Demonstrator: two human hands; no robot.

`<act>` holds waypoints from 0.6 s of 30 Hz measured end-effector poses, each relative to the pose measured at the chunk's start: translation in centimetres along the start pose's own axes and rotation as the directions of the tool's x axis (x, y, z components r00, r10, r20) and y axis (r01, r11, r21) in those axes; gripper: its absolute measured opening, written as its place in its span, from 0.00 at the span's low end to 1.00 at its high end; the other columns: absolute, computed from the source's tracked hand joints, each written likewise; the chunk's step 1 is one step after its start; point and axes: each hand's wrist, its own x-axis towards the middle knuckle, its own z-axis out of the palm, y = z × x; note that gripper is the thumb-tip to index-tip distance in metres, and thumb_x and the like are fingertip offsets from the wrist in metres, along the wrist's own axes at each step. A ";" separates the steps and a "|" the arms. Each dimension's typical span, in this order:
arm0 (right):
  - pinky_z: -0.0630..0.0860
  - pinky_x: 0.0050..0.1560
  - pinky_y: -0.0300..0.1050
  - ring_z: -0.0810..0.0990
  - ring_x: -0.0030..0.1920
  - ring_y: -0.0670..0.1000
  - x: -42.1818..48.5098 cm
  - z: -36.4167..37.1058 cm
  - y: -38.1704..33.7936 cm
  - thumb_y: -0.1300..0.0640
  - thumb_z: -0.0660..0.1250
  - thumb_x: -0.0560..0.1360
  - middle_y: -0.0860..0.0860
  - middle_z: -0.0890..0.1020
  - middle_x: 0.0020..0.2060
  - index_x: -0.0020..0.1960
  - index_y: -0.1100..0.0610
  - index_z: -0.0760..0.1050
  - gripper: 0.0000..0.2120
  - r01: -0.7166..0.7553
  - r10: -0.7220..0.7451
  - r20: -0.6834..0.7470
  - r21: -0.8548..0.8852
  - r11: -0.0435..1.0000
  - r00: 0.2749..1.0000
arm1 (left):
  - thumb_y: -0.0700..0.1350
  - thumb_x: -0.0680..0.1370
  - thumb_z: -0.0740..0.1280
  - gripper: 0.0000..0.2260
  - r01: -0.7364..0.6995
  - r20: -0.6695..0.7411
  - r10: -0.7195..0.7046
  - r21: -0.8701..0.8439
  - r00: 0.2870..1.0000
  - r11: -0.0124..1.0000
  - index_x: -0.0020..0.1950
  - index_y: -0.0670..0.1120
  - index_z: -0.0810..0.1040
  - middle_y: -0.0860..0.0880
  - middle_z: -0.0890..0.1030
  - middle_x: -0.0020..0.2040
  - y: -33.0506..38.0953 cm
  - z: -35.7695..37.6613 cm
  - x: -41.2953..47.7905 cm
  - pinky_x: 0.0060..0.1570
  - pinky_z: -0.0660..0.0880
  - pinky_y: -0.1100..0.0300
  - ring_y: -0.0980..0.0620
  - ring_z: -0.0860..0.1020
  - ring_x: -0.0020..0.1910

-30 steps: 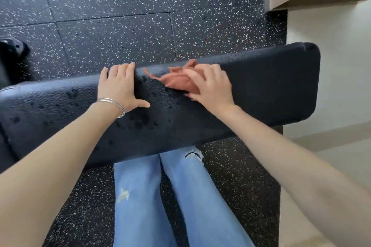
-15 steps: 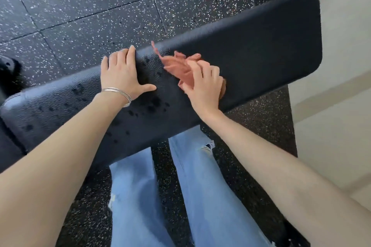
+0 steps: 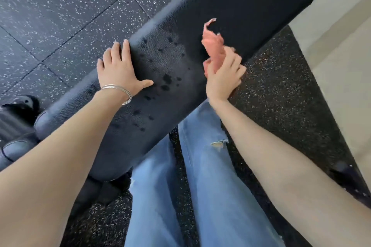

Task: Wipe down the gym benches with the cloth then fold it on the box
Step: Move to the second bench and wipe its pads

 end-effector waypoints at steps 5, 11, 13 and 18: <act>0.73 0.46 0.56 0.74 0.53 0.62 -3.4 -2.0 2.0 0.51 0.73 0.65 0.54 0.78 0.57 0.62 0.54 0.75 0.27 0.585 -0.571 0.342 0.073 0.808 0.746 | 0.59 0.64 0.76 0.52 -0.048 0.003 0.048 0.013 0.999 0.999 0.78 0.48 0.47 0.43 0.52 0.77 -1.2 0.0 -0.8 0.73 0.54 0.43 0.40 0.53 0.75; 0.72 0.53 0.58 0.69 0.60 0.57 6.0 -1.8 3.0 0.51 0.64 0.73 0.51 0.72 0.61 0.63 0.46 0.68 0.18 -0.079 0.077 0.075 0.022 0.997 0.994 | 0.59 0.64 0.76 0.52 -0.069 -0.009 0.070 0.028 0.998 0.997 0.78 0.52 0.47 0.43 0.53 0.77 -3.4 0.5 -2.1 0.73 0.54 0.44 0.40 0.53 0.75; 0.72 0.55 0.61 0.67 0.62 0.58 5.7 -0.9 1.4 0.51 0.62 0.76 0.51 0.69 0.64 0.67 0.48 0.65 0.20 -0.328 0.328 0.025 -0.003 0.945 0.944 | 0.59 0.63 0.76 0.52 -0.070 -0.015 0.070 0.011 0.997 0.997 0.78 0.52 0.47 0.43 0.53 0.77 -3.5 0.7 -2.2 0.74 0.54 0.44 0.40 0.53 0.75; 0.71 0.46 0.57 0.71 0.55 0.59 -7.5 0.7 -3.3 0.50 0.72 0.67 0.52 0.74 0.58 0.64 0.49 0.70 0.26 0.092 -0.087 0.068 -0.069 0.993 0.994 | 0.57 0.63 0.77 0.50 -0.066 -0.001 0.066 -0.010 0.998 0.998 0.77 0.53 0.50 0.44 0.54 0.77 -4.6 0.4 -2.4 0.72 0.56 0.43 0.40 0.55 0.74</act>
